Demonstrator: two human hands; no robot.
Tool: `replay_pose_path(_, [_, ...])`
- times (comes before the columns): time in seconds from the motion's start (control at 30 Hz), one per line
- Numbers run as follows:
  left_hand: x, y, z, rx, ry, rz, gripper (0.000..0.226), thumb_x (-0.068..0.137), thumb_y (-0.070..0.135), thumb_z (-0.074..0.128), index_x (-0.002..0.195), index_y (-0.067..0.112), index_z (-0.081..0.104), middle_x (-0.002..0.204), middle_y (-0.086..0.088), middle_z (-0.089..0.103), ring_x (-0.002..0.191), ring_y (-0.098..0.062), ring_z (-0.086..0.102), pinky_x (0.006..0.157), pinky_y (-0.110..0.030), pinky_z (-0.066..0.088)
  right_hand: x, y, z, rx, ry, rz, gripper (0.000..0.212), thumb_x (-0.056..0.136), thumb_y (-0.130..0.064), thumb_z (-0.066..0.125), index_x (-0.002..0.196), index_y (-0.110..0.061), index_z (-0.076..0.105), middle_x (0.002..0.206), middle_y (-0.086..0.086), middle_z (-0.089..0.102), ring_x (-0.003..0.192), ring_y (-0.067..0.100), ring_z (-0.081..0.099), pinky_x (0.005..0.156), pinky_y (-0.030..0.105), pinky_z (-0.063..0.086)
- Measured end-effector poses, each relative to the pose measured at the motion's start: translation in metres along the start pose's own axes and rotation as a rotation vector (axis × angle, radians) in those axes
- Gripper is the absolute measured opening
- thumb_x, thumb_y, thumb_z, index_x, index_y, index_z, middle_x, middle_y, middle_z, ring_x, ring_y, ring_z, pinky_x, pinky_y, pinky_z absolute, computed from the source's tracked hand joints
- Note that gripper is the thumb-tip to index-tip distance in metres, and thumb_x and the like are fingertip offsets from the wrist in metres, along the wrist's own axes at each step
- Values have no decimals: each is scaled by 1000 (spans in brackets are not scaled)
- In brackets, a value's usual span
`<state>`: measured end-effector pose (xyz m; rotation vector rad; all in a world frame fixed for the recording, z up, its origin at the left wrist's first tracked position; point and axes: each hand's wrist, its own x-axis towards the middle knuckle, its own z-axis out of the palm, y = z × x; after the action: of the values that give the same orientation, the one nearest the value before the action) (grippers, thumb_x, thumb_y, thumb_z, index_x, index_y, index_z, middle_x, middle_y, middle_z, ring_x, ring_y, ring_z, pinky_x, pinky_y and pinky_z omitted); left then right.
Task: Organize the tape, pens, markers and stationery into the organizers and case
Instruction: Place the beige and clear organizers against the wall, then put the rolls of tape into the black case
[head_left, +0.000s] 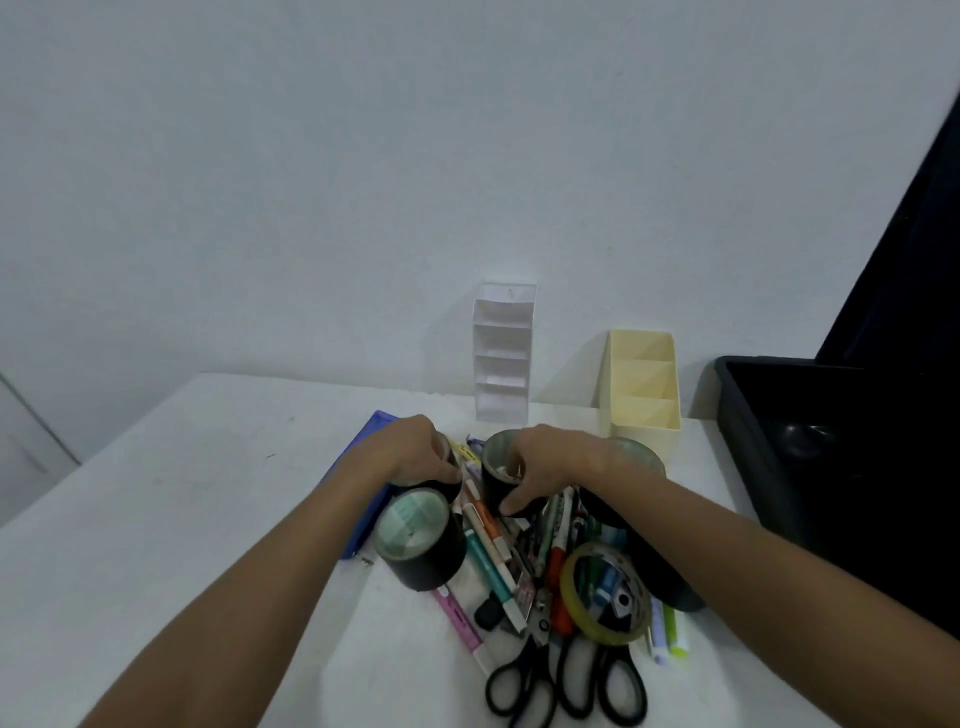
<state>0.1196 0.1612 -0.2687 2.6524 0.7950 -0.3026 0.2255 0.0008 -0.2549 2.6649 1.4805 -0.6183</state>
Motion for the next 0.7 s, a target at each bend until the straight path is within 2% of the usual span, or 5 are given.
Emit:
replay_pose_path(0.13, [-1,0,13,27,61,12,33,83,24,65,64,11,41,60,-5,42,55,-21,43,54,-28,35,0,-4,16,-31,112,8,42,83,-24,70,120,-7,59,120,11,61,106,27,60,78,30,45])
replay_pose_path(0.27, [-7,5,15,59,211,-27,36,84,9,56,59,13,31,58,-3,34,50,-18,36,50,-28,30,-7,-4,15,13,269,4,24,87,-15,60,108,-5,65,108,14,65,95,30,64,75,34,51])
replay_pose_path(0.43, [-26,32,-2,104,383,-65,12,85,8,55,78,14,47,86,-4,50,92,-31,59,67,-32,40,-17,5,2,100,405,-15,24,87,-12,58,110,-10,66,105,14,65,92,30,62,69,33,47])
replay_pose_path(0.53, [-31,55,-13,145,427,-33,4,86,11,54,85,14,56,96,-9,59,96,-32,58,72,-32,35,-30,20,-9,144,478,-27,30,88,-11,57,117,-12,64,112,15,62,100,32,60,78,36,49])
replay_pose_path(0.7, [-36,125,-18,225,506,163,13,85,9,54,78,17,47,78,-2,49,90,-30,55,70,-32,33,-68,74,-22,194,539,39,31,88,-9,56,118,-14,63,113,13,63,106,31,58,80,37,50])
